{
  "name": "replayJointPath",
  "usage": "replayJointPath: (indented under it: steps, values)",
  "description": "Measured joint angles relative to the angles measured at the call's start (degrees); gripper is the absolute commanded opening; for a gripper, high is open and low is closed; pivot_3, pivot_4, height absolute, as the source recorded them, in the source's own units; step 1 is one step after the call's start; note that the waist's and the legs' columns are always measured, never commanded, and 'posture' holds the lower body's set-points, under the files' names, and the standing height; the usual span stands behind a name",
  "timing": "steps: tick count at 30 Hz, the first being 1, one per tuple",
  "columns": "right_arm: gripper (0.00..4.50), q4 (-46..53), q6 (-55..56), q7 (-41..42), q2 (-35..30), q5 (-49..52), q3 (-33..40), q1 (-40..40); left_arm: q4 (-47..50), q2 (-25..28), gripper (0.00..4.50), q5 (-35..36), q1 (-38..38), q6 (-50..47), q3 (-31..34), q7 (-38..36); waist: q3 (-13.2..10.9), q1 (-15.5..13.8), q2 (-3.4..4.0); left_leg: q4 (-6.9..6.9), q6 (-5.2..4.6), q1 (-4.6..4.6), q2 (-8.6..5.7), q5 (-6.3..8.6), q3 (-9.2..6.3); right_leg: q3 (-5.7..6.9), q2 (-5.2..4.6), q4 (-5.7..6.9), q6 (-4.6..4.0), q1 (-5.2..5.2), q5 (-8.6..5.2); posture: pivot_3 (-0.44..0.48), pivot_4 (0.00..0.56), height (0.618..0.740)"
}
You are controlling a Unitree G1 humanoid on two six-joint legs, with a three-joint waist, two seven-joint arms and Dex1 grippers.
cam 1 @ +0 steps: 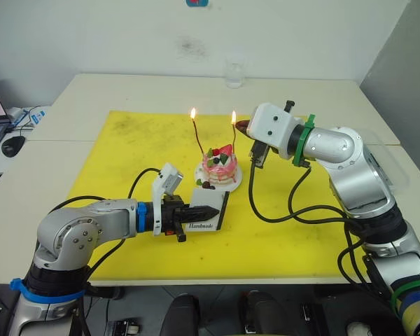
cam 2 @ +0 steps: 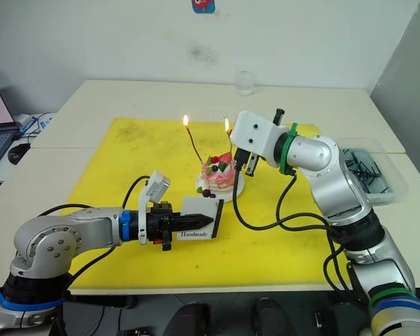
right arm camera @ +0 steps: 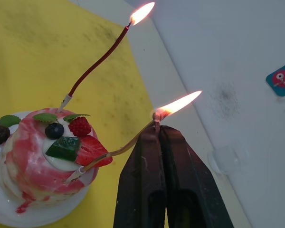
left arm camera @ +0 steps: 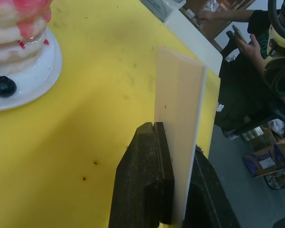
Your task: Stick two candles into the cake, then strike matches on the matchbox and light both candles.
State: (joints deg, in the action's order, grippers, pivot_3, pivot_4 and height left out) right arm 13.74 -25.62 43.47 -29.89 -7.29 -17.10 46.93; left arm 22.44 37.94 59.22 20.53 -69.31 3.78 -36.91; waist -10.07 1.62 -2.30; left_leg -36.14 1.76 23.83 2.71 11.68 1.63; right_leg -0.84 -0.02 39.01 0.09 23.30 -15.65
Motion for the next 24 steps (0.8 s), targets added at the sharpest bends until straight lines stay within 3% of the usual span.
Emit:
replayJointPath:
  steps: [24]
  values:
    - [0.02, 0.0, -2.4, 0.2, 1.1, 0.7, 0.2, 1.2, 0.0, -0.1, 0.0, 0.0, 0.5, 0.0, -0.6, 0.0, 0.0, 0.0, 0.0, 0.0, 0.0, 0.0, 0.01, 0.0, 0.0, 0.0, 0.0, 0.0, 0.0, 0.0, 0.0, 0.0, 0.15, 0.74]
